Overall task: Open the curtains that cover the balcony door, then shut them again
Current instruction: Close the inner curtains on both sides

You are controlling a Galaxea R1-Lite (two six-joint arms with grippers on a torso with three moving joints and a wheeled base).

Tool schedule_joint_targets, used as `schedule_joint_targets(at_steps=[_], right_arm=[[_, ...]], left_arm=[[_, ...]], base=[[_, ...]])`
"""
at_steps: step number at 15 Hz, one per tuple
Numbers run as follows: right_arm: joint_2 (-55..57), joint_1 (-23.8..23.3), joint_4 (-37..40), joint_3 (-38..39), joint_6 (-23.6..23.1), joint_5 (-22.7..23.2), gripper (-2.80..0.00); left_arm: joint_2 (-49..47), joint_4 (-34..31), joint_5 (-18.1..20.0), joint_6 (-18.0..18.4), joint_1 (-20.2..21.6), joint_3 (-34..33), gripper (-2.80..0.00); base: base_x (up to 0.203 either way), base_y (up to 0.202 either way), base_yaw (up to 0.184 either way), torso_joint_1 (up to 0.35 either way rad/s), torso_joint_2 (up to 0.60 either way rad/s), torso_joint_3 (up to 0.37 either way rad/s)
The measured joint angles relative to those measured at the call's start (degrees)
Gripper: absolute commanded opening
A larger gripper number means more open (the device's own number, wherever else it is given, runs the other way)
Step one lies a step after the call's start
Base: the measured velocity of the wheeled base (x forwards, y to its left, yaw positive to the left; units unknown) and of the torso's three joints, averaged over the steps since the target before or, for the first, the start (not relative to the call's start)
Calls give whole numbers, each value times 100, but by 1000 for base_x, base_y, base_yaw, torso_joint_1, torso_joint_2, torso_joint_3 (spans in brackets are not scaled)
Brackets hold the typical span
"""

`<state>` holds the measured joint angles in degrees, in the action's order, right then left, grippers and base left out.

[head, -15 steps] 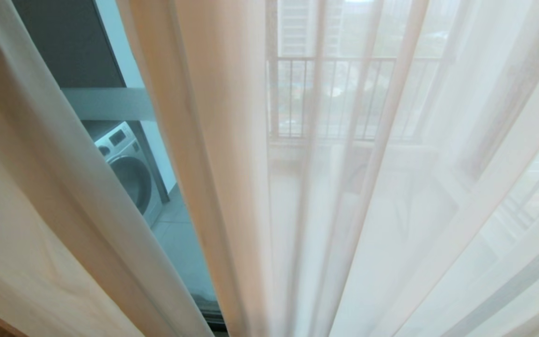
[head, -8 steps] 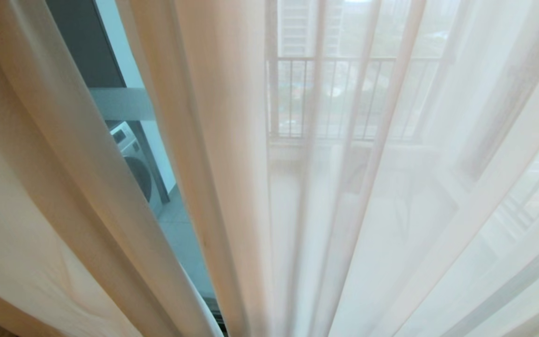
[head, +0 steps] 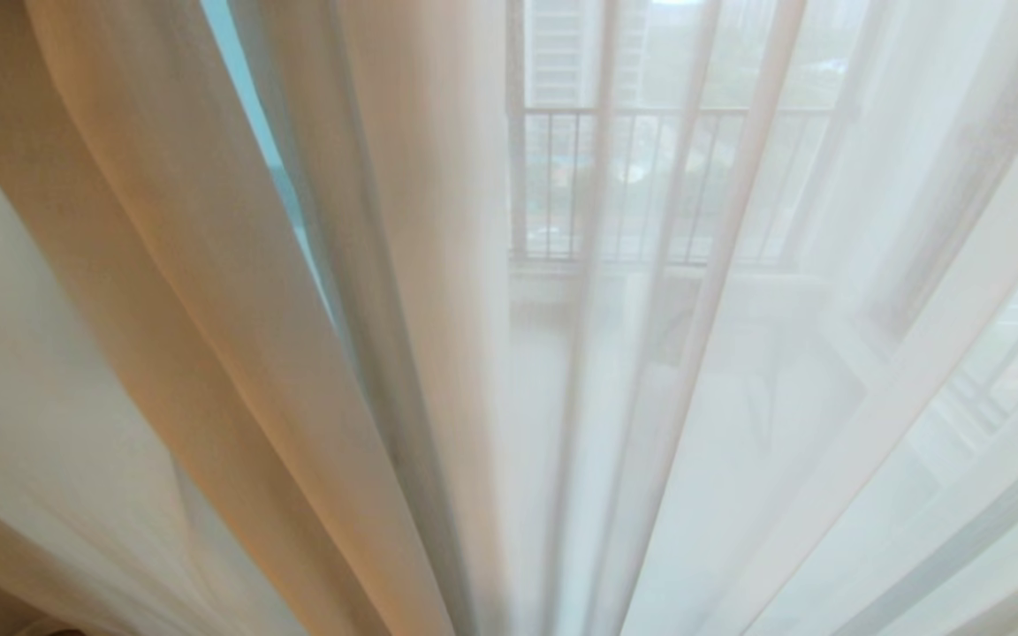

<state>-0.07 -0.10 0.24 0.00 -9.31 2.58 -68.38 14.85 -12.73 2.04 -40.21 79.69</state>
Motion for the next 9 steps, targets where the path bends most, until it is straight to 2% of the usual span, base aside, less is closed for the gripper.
schedule_joint_targets(at_steps=[9], right_arm=[[0,0,1,0,-2,5,-280]], left_arm=[[-891,320,-24,39,-918,492,-280]], base=[[0,0,0,0,0,0]])
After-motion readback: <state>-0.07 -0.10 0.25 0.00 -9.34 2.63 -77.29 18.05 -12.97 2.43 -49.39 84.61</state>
